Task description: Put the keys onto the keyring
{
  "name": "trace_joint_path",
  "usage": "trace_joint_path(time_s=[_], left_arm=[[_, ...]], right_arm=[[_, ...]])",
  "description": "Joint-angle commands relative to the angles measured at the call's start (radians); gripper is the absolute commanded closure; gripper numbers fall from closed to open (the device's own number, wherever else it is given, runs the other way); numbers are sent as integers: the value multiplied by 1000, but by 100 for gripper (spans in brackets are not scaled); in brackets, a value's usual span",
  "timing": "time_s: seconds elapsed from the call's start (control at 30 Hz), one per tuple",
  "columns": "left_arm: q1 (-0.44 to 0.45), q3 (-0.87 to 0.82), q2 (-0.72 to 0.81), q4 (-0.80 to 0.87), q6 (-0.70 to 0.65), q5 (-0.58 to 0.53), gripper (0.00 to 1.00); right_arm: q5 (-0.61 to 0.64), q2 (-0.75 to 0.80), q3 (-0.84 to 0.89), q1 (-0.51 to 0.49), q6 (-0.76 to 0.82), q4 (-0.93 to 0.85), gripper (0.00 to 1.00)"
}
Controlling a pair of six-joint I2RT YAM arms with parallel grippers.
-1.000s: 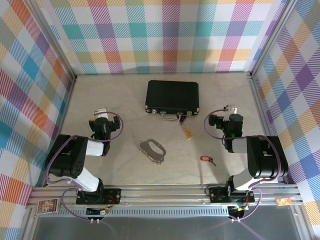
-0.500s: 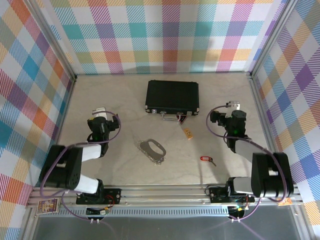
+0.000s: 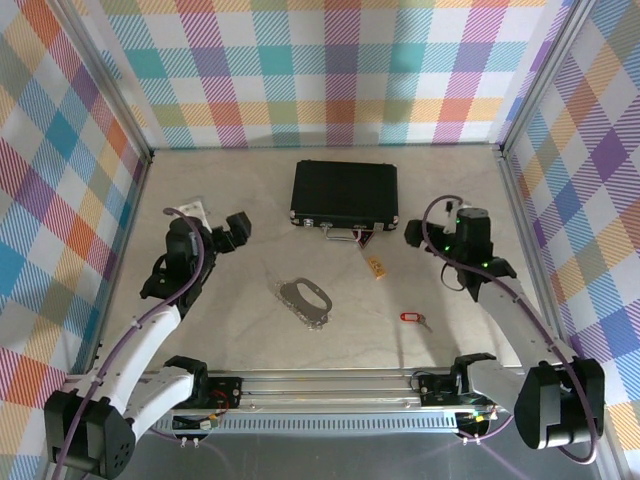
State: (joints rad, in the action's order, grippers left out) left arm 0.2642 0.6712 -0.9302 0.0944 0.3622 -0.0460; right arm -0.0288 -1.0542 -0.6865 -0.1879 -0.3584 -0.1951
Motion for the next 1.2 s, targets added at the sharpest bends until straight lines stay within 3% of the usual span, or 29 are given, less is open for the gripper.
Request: trace_joint_path(time_s=[0.0, 0.17, 0.4, 0.67, 0.87, 1.07, 1.17], left_arm=[[98, 12, -9, 175, 59, 185, 0], [279, 25, -4, 299, 29, 183, 0], [458, -2, 14, 338, 62, 159, 1], [648, 64, -137, 338, 75, 87, 18], [684, 92, -224, 282, 69, 156, 28], [684, 61, -178, 252, 124, 169, 32], [662, 23, -113, 193, 172, 228, 33]], right_arm=[[-35, 58, -2, -89, -31, -163, 1], [-76, 124, 42, -174, -61, -235, 1], [-124, 191, 104, -282, -113, -284, 1], [-180, 223, 186, -300, -162, -240, 1], [-249, 193, 193, -346, -184, -207, 1], [-334, 68, 176, -415, -125, -120, 0], [-363, -30, 153, -454, -106, -46, 2]])
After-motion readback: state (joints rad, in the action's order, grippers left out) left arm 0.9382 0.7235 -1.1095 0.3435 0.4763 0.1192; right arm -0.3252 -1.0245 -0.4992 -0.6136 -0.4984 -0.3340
